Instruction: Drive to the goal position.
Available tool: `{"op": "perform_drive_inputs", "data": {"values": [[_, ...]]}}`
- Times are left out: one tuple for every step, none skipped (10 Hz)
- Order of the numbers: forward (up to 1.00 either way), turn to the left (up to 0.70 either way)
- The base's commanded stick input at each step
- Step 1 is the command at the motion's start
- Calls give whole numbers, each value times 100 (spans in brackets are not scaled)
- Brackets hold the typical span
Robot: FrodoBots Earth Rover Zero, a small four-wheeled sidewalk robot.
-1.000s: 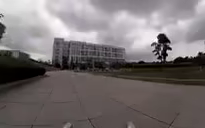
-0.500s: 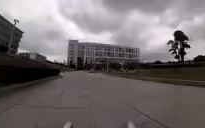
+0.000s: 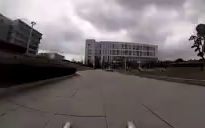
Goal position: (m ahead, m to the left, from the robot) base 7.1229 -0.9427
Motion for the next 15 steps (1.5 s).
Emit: {"op": "perform_drive_inputs", "data": {"values": [[100, 1], [100, 1], [100, 1], [100, 1], [100, 1], [100, 1], [100, 1], [100, 1], [100, 1], [100, 1], [100, 1], [100, 1], [100, 1], [100, 1], [100, 1]]}}
